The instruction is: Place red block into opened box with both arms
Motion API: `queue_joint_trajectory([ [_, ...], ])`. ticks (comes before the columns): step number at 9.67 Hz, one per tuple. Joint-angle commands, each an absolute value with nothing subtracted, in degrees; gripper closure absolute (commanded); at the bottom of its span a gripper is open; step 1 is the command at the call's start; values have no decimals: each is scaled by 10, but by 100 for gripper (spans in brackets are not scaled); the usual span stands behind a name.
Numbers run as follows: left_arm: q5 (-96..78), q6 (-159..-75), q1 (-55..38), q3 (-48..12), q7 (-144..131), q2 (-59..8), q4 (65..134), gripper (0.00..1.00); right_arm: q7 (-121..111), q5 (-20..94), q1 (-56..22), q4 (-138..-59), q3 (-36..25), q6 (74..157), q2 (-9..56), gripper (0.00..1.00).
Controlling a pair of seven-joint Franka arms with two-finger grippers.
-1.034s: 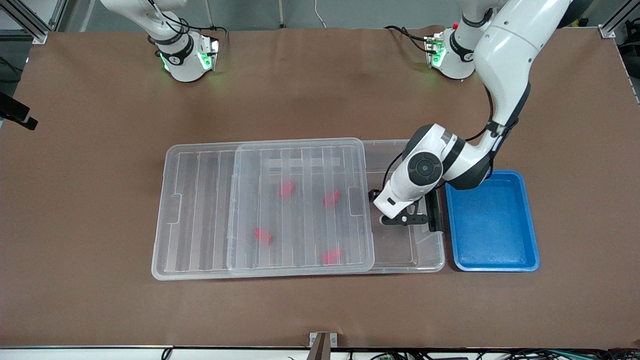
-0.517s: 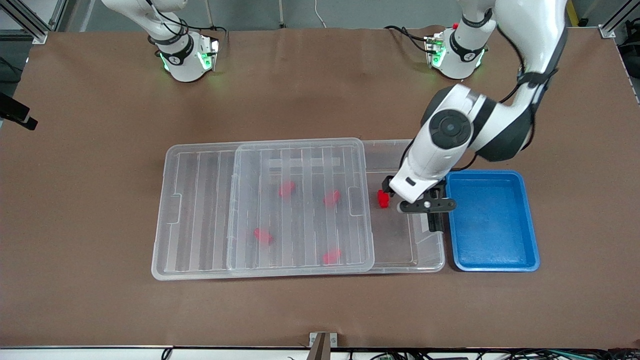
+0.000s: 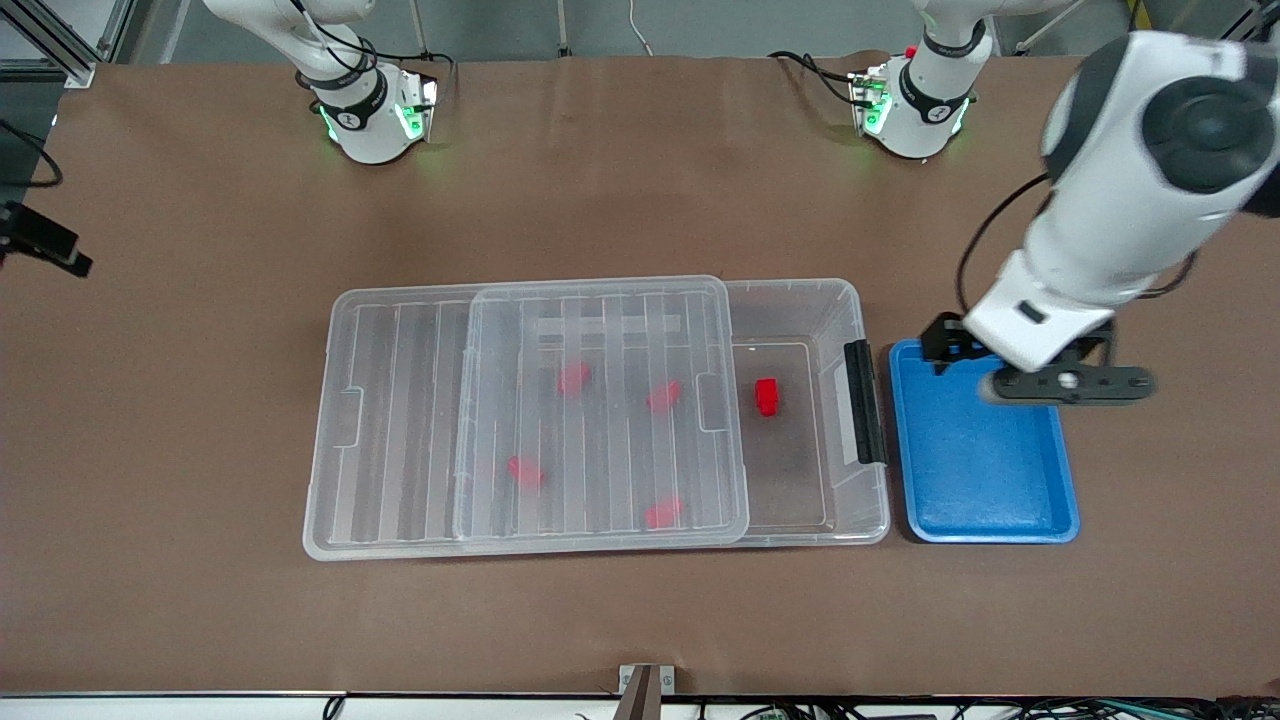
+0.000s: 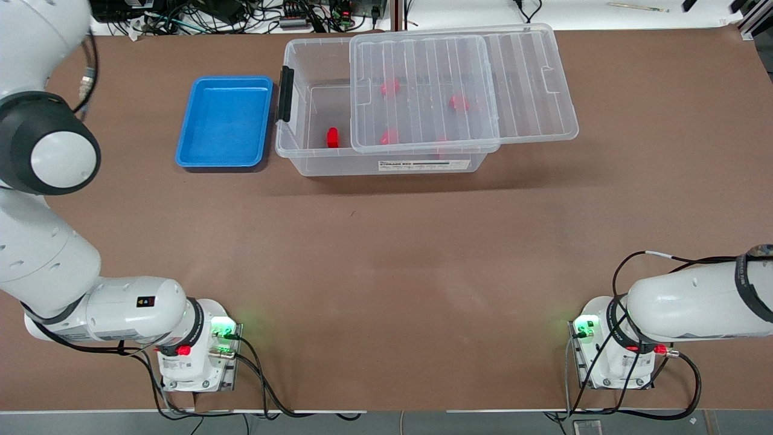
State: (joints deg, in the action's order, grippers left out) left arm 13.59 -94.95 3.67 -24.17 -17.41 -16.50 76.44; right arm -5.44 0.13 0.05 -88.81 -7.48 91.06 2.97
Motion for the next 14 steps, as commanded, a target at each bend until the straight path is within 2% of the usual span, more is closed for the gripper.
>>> queue_joint_trajectory([
  [1,105,-929,69,-245,-135,-122,773,0,-121,9,2,-900,-69,982,118,44],
  [3,69,-888,89,-231,-77,-83,780,0,-135,24,-19,-921,-65,1040,172,89],
  [4,53,-865,41,-169,-64,-59,791,0,-136,26,-21,-922,-56,1062,200,98],
  [5,36,-862,10,-115,-55,-30,817,0,-138,45,-20,-923,-38,1076,223,100],
  [8,18,-855,-13,-76,-23,38,896,0,-138,68,-24,-928,-4,1090,249,100],
  [9,14,-846,-29,-57,-24,44,902,0,-138,69,-25,-928,5,1093,253,100],
  [14,13,-845,-32,-58,-23,42,894,0,-129,119,-31,-926,38,1095,267,100],
])
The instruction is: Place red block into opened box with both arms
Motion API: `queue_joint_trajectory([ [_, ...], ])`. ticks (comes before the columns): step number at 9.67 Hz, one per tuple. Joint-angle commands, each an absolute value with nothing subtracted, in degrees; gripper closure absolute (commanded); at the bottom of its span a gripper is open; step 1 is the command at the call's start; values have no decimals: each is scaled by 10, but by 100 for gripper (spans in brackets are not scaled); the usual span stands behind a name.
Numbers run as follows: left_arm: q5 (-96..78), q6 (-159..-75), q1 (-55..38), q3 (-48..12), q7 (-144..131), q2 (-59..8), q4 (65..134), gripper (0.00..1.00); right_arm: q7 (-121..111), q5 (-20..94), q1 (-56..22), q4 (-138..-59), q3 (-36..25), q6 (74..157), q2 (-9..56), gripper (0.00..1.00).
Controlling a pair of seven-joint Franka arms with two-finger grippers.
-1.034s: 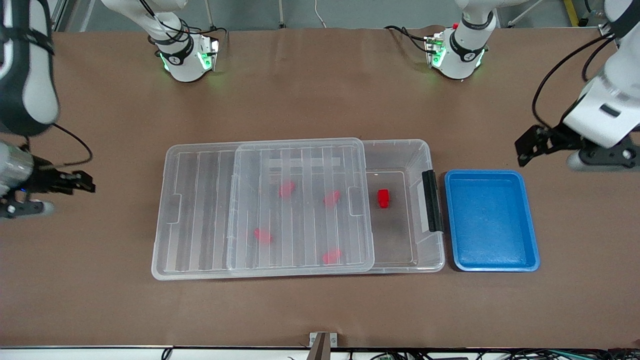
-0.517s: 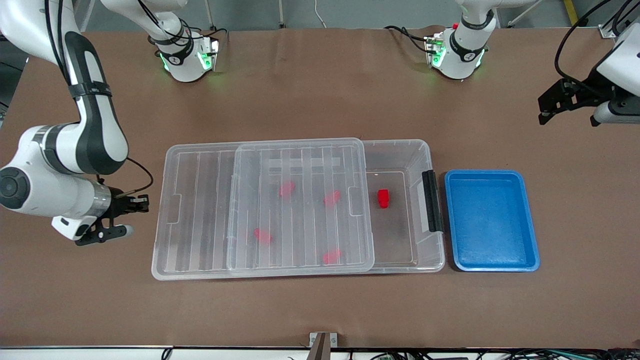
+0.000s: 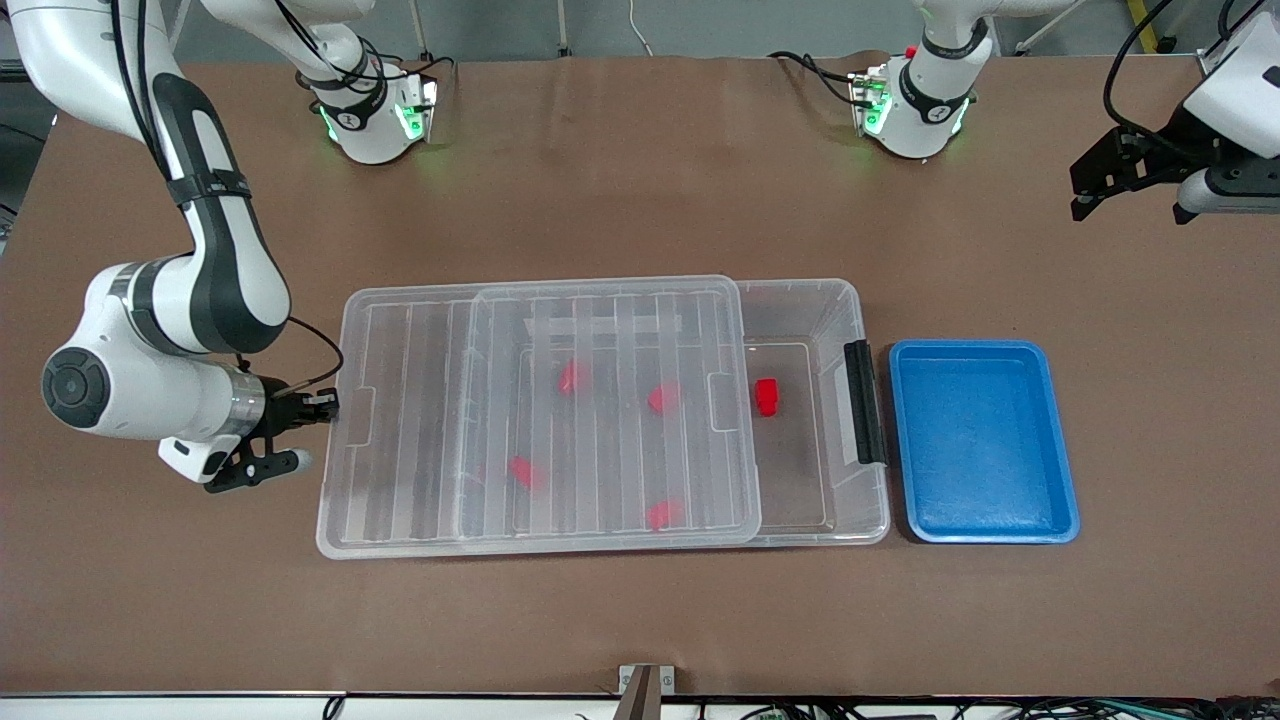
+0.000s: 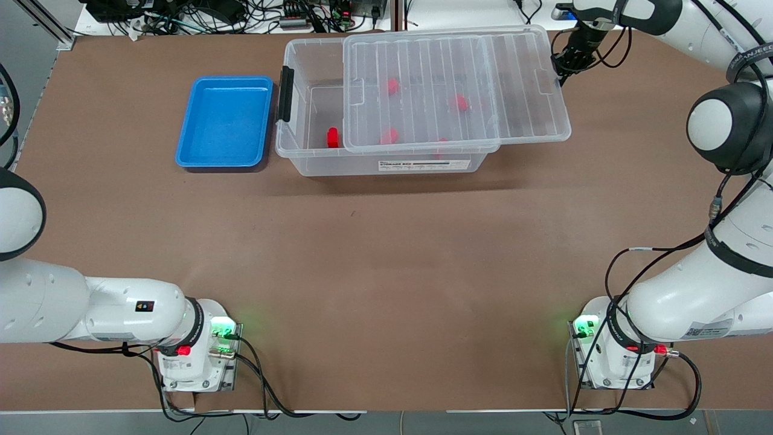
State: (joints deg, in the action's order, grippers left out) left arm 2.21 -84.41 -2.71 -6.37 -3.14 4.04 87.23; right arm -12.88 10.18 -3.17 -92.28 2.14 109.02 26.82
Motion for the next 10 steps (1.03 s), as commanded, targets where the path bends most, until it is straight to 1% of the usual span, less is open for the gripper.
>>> queue_joint_trajectory([
  [1,13,-844,-32,-58,-23,32,877,0,-128,128,-32,-925,42,1095,268,100],
  [3,13,-844,-30,-58,-22,30,875,0,-128,150,-42,-924,42,1095,272,100],
  [8,19,-844,-33,-58,-25,25,865,0,-127,155,-47,-913,87,1099,298,100],
  [10,19,-844,-30,-58,-25,15,854,0,-127,155,-50,-913,88,1102,307,100],
])
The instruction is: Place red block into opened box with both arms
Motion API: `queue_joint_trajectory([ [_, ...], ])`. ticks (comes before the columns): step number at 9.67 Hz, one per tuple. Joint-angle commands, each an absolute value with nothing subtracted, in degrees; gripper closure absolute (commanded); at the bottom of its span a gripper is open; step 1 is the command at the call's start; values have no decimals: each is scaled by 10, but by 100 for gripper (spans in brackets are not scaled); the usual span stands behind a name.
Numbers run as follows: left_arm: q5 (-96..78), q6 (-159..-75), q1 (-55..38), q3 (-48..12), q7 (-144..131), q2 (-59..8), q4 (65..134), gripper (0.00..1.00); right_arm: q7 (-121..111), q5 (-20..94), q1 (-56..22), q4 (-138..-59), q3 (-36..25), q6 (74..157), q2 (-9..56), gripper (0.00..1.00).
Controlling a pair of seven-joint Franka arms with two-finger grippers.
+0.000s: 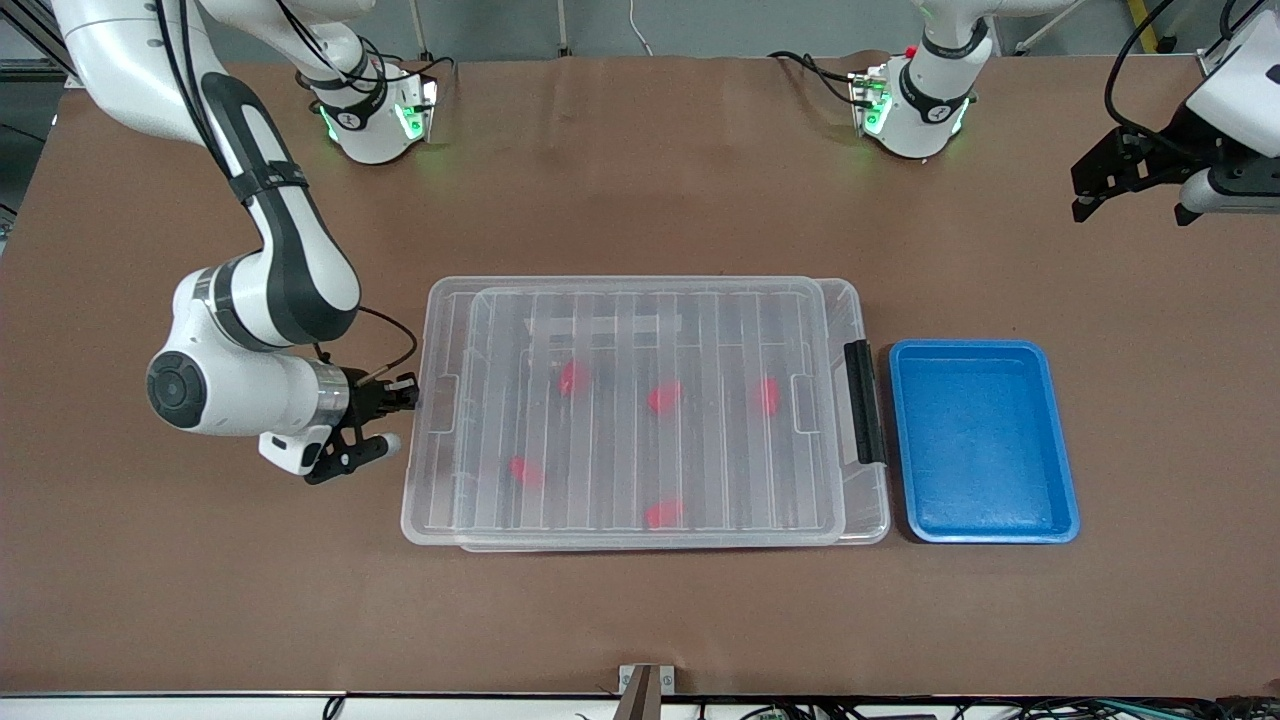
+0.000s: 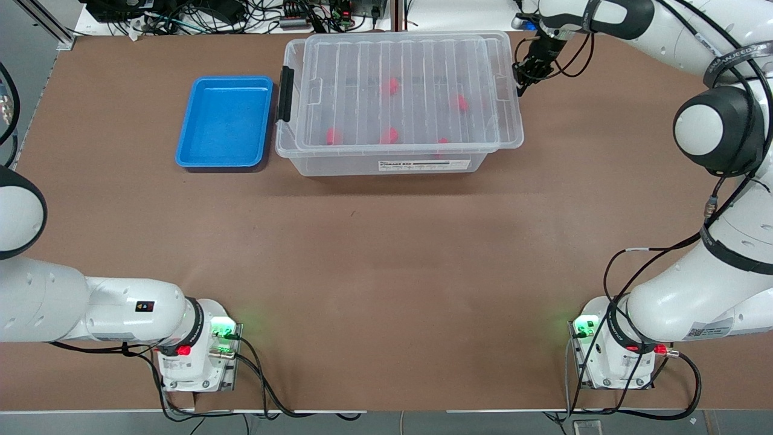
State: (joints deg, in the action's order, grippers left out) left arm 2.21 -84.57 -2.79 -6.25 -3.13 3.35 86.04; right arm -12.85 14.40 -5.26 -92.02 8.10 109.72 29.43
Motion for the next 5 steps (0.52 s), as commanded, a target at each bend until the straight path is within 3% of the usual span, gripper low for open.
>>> queue_joint_trajectory([
  [1,20,-843,-30,-58,-25,13,854,0,-127,155,-54,-913,88,1107,308,100],
  [5,20,-843,-31,-58,-25,12,854,0,-128,154,-54,-909,88,1107,307,100],
])
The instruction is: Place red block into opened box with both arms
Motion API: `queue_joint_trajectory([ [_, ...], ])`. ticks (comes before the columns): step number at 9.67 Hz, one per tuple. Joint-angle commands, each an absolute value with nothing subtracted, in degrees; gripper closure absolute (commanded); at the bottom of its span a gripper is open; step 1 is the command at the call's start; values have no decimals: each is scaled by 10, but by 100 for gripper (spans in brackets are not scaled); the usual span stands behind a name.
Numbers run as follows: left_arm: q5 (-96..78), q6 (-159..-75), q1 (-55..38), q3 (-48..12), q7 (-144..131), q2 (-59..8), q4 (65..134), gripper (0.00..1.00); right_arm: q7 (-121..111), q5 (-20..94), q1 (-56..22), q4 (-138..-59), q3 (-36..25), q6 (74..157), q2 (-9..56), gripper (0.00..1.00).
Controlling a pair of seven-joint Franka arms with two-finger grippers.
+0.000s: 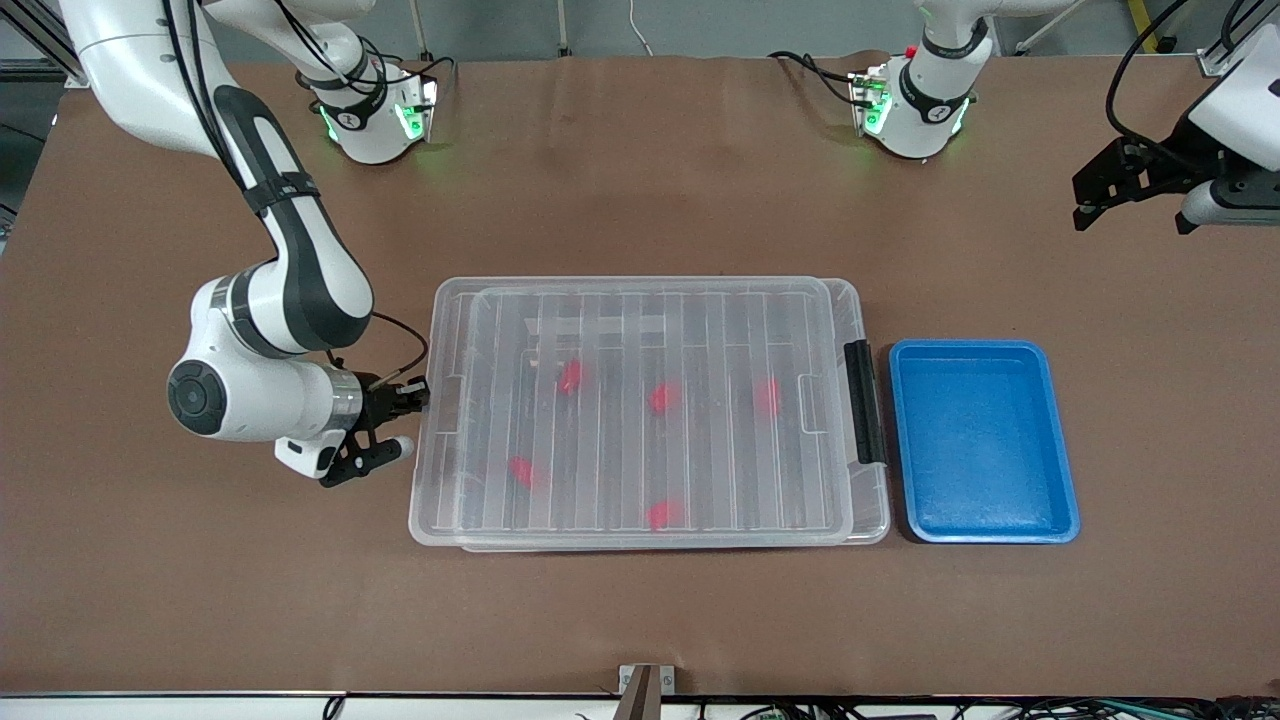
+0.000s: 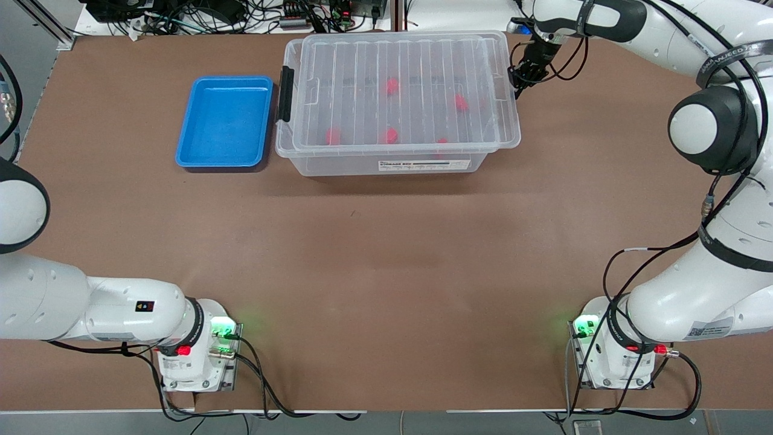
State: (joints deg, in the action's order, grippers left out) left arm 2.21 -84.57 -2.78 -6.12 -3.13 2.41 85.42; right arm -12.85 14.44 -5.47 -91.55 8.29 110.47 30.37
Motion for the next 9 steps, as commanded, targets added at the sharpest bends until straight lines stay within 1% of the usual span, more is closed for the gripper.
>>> queue_joint_trajectory([
  [1,20,-843,-31,-58,-25,12,854,0,-128,153,-54,-909,88,1107,308,99],
  [2,18,-843,-31,-58,-25,12,854,0,-130,152,-54,-908,88,1103,307,98],
  [3,17,-843,-30,-58,-25,12,854,0,-128,141,-48,-899,84,1093,298,83],
  [4,16,-843,-30,-58,-25,12,854,0,-127,124,-36,-897,70,1056,266,33],
  [5,14,-842,-30,-58,-25,12,854,0,-120,93,-34,-900,42,1047,218,0],
  [7,13,-839,-29,-58,-26,12,854,0,-45,50,-34,-903,-6,1022,147,0],
  [9,13,-839,-29,-58,-27,12,854,0,-34,17,-34,-902,-51,1013,86,0],
])
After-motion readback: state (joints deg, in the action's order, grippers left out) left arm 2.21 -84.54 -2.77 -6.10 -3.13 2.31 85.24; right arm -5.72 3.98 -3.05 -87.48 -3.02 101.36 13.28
